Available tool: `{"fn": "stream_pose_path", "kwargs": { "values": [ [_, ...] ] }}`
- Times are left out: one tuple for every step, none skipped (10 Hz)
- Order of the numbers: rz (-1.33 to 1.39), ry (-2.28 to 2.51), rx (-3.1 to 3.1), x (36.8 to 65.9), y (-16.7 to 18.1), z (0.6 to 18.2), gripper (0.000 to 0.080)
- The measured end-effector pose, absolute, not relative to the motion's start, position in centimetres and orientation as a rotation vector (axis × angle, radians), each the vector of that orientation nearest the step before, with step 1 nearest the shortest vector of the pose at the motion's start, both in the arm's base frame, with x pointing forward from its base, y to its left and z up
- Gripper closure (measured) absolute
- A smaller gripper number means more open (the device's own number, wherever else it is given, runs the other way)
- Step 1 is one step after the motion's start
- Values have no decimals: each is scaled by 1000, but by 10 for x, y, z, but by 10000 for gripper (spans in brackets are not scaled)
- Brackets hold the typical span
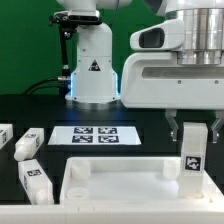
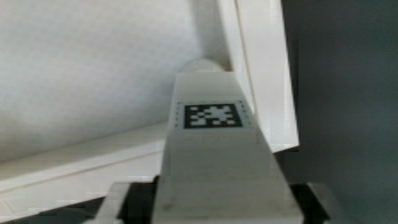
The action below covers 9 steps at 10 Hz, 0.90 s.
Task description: Assemble desk
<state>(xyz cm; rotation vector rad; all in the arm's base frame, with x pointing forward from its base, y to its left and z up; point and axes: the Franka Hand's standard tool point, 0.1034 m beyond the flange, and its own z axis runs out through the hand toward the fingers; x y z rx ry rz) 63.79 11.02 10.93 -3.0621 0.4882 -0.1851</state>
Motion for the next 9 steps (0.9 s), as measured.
{"fn": "stream_pose_path", "kwargs": {
  "values": [
    [-184, 652, -3024, 638, 110, 110, 515],
    [-183, 856, -2966, 639, 110, 110, 515],
    [-177, 1113, -2872, 638, 109, 109, 515],
    [-157, 1366, -2745, 638, 109, 109, 515],
    [-120, 1541, -2621, 638, 107, 110, 515],
    [-90, 1605, -2563, 637, 107, 110, 515],
    [-88, 1638, -2543, 636, 109, 109, 514],
    [-81, 1739, -2472, 636, 109, 109, 514],
    [-77, 1798, -2428, 636, 109, 110, 514]
  ]
}}
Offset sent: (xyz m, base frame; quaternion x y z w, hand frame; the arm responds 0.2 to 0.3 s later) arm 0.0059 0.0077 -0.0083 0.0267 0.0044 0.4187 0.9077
